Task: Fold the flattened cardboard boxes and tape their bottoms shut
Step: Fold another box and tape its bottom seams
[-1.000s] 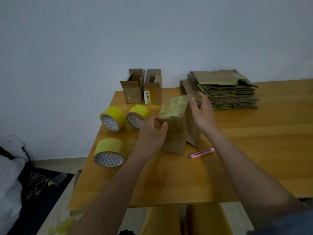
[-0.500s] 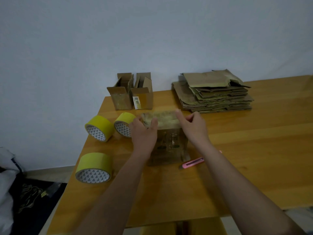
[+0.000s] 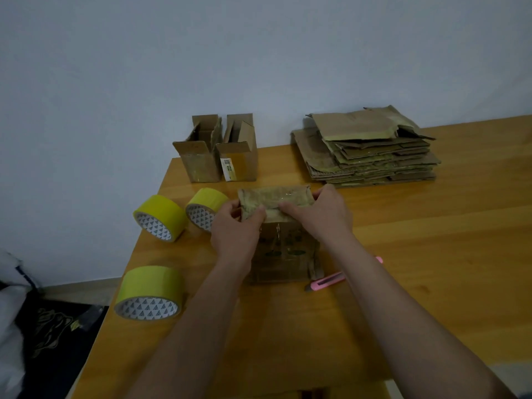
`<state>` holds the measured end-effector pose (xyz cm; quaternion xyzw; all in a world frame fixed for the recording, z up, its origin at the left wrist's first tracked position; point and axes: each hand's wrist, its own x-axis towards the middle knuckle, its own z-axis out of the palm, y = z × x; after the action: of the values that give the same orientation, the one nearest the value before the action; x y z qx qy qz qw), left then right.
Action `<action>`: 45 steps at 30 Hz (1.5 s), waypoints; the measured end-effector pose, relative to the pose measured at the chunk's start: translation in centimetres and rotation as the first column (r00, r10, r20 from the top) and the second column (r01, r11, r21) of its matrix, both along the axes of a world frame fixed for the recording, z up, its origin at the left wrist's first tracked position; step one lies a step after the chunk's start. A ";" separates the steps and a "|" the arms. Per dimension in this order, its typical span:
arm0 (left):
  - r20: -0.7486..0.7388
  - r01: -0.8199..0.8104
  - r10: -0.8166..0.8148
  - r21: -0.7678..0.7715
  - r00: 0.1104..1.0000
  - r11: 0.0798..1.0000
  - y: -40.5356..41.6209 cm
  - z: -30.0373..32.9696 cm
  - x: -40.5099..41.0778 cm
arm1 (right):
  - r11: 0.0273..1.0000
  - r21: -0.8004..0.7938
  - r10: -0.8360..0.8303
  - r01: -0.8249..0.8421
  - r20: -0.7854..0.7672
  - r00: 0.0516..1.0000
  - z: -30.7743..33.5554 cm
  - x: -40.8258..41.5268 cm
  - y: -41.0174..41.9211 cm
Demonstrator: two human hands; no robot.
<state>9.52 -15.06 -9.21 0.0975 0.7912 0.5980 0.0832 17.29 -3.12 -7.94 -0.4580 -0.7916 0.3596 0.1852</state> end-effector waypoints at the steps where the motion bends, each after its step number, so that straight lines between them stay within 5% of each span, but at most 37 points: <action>1: -0.005 -0.011 0.011 -0.008 1.000 1.000 0.1 -0.1 -0.2 | 1.000 0.002 0.001 -0.001 -0.012 1.000 0.0 0.1 0.1; 6: -0.072 -0.069 0.063 -0.091 0.995 0.993 0.4 0.1 -0.9 | 0.999 -0.040 -0.013 0.009 -0.119 0.993 -0.5 0.7 1.0; 21: -0.263 -0.012 0.008 -0.016 0.965 1.000 -0.3 -0.5 -0.1 | 0.995 0.065 -0.058 0.079 -0.281 0.958 -1.4 1.5 0.6; 24: -0.204 0.062 -0.040 0.100 0.978 0.993 -0.9 -0.7 0.3 | 0.993 0.110 -0.008 0.047 -0.329 0.944 -1.2 1.8 -0.1; 28: -0.336 0.211 -0.199 0.001 0.921 0.977 -1.6 -1.6 0.4 | 0.972 0.218 0.161 -0.086 -0.355 0.921 -2.6 2.7 -0.2; 33: -0.249 0.356 -0.323 0.100 0.913 0.929 -2.8 -1.5 -0.5 | 0.952 0.269 0.256 -0.145 -0.444 0.859 -3.3 3.3 0.7; 38: -0.212 0.316 -0.276 0.181 0.937 0.931 -3.1 -1.7 -0.7 | 0.984 0.138 0.170 -0.113 -0.528 0.832 -3.8 3.1 0.7; 45: -0.256 0.296 -0.253 0.148 0.933 0.944 -3.5 -2.2 0.5 | 0.933 0.315 0.311 -0.176 -0.453 0.836 -4.1 3.8 1.0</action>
<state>10.02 -18.59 -11.45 0.2843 0.7153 0.6352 0.0632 21.06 -2.13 -12.01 -0.2167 -0.8097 0.3786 0.3926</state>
